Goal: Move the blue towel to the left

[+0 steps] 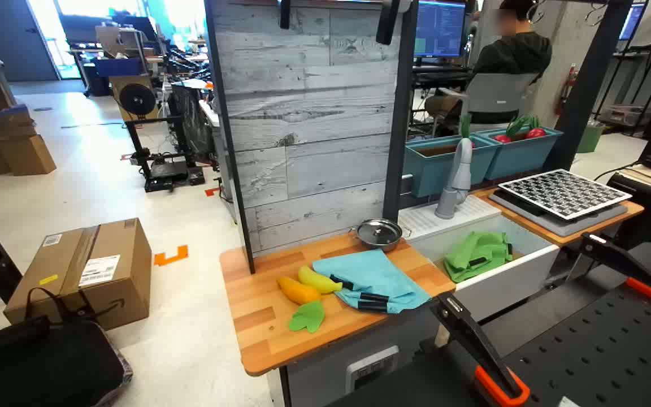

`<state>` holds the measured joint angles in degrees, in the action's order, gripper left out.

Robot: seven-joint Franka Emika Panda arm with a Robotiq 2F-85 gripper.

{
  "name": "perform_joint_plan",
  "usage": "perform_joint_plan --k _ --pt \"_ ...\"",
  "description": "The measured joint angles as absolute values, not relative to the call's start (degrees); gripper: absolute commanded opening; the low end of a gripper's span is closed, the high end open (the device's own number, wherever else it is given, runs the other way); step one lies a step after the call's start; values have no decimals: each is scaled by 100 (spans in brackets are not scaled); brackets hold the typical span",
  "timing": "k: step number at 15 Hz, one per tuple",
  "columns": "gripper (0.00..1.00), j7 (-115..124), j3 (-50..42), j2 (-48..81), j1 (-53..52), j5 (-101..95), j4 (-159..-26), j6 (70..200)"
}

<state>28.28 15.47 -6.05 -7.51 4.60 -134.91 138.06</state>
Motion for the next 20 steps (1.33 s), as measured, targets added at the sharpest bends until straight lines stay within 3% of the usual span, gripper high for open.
perform_joint_plan --k 11,20 --pt "100 2819 1215 -119 -751 372 -13534 13892" --pt "100 2593 451 1424 -597 388 -13340 15020"
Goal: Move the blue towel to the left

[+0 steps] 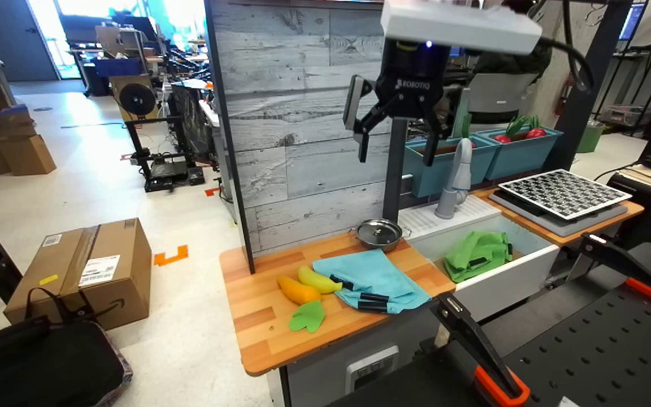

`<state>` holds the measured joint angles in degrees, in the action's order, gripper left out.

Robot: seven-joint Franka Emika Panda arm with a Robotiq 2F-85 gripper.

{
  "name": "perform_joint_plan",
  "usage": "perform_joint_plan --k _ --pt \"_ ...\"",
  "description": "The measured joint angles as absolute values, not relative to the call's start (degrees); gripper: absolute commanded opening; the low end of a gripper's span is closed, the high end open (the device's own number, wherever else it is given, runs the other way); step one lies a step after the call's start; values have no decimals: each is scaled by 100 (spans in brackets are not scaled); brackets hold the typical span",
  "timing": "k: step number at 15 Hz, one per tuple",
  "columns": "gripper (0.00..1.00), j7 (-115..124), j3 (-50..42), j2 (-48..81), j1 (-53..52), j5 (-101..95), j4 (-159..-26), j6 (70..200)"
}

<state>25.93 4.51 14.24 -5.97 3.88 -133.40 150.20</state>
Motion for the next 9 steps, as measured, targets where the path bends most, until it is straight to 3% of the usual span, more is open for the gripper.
perform_joint_plan --k 9 --pt "100 2592 263 3333 -579 1033 -12812 16392"
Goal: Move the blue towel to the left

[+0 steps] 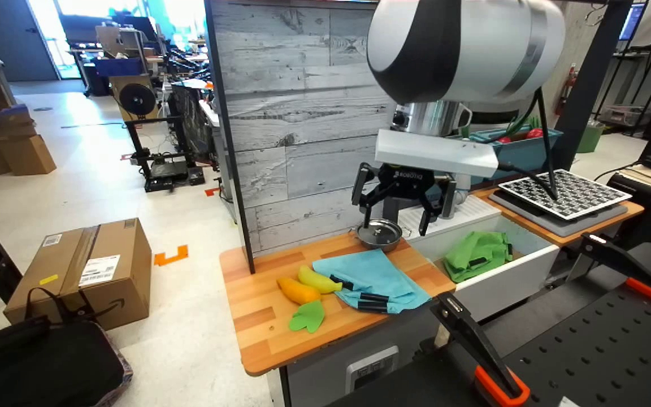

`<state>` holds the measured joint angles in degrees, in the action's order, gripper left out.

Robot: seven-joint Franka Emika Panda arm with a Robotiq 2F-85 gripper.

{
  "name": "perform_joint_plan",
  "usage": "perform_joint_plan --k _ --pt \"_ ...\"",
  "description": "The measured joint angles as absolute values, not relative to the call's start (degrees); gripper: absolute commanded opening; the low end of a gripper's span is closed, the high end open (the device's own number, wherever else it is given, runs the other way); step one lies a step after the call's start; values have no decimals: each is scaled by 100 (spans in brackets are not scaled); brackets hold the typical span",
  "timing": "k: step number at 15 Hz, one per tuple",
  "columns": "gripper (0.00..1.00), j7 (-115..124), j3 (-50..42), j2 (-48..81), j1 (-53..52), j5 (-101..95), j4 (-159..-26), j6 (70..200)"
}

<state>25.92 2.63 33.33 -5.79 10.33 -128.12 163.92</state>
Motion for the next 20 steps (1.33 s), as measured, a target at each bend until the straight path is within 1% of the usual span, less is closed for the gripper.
perform_joint_plan --k 5,12,16,20 --pt "100 2595 311 4191 -460 1581 -12167 16430" --pt "100 2798 285 5192 -512 1737 -11355 16415" --pt "100 3042 145 5599 -708 1737 -10946 16347" --pt "100 3272 -92 5741 -1061 1730 -10639 16119"
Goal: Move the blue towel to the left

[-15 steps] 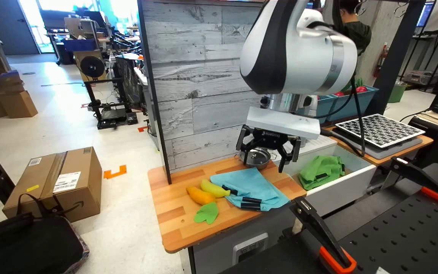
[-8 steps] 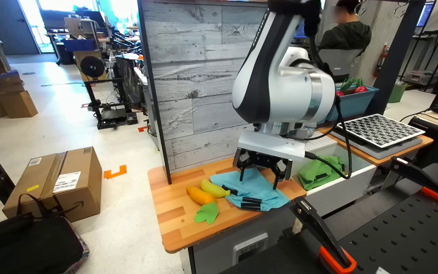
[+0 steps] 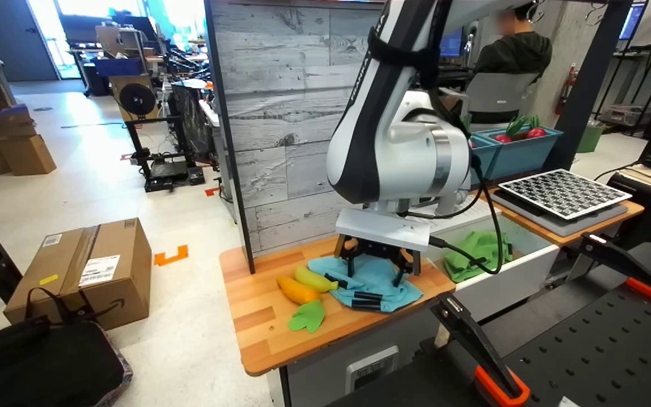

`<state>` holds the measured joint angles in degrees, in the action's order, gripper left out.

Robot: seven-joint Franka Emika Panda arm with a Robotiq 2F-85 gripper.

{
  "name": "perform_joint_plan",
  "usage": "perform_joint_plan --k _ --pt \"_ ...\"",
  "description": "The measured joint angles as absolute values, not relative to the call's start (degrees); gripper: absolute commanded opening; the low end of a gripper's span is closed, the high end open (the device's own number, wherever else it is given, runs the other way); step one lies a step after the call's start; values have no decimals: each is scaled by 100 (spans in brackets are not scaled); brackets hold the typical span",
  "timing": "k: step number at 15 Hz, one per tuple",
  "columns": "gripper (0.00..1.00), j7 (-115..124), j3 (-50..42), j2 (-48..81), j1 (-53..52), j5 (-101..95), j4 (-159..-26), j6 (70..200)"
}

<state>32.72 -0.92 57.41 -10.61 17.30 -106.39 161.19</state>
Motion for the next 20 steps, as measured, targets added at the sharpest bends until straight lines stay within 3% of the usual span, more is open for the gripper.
perform_joint_plan --k 8,20 --pt "100 3914 -636 5968 -2018 1332 -10023 15517" --pt "100 4230 -685 6420 -2170 692 -8974 14975"
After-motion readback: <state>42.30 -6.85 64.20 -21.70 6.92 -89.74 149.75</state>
